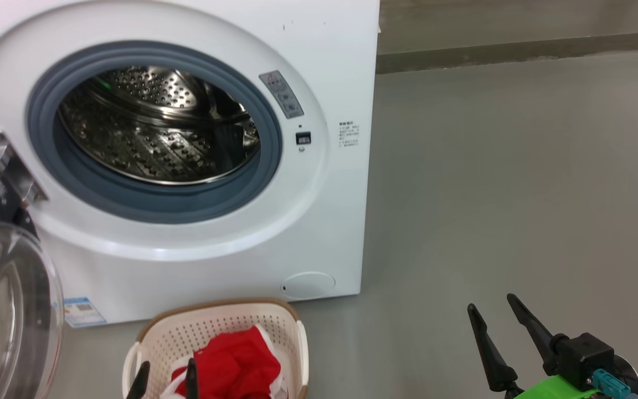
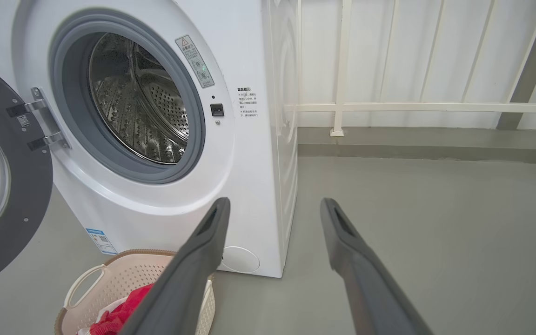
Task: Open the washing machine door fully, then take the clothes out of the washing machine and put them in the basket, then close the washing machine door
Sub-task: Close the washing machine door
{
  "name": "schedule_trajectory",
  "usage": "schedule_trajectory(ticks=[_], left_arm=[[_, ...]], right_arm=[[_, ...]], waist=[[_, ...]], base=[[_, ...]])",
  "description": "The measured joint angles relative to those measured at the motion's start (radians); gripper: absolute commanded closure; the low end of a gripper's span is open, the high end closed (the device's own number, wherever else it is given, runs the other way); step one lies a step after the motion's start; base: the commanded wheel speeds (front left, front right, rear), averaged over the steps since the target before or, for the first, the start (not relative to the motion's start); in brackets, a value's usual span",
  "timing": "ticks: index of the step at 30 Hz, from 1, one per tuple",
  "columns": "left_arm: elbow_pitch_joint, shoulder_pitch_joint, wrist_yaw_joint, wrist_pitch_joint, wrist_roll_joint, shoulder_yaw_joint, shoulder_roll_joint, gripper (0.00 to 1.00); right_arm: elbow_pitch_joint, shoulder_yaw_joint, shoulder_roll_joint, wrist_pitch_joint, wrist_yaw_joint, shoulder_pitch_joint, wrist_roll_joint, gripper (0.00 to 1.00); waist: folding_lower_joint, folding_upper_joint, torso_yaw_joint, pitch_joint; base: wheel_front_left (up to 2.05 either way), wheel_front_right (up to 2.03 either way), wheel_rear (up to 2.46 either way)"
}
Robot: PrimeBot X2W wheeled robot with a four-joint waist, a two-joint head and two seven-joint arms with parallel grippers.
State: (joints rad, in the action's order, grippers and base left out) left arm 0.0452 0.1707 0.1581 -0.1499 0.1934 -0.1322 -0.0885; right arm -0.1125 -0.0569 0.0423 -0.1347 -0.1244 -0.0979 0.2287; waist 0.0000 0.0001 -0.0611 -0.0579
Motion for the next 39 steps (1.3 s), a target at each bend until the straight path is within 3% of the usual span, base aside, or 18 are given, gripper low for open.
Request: schedule_trajectory(ticks=[12, 39], left_arm=[[0.0, 0.0, -0.001, 0.0, 0.01, -0.006, -0.014, 0.0], [0.005, 0.0, 0.01, -0.003, 0.012, -0.024, -0.025, 0.0]], right_arm=[[-0.007, 0.0, 0.0, -0.002, 0.0, 0.0, 0.008, 0.0], [-0.014, 0.005, 0.0, -0.003, 0.0, 0.0, 0.008, 0.0]], waist=[[0.0, 0.0, 0.0, 0.006], [0.0, 0.0, 0.022, 0.004]], base=[[-1.11, 1.11, 0.0], [-0.01, 0.01, 0.0]])
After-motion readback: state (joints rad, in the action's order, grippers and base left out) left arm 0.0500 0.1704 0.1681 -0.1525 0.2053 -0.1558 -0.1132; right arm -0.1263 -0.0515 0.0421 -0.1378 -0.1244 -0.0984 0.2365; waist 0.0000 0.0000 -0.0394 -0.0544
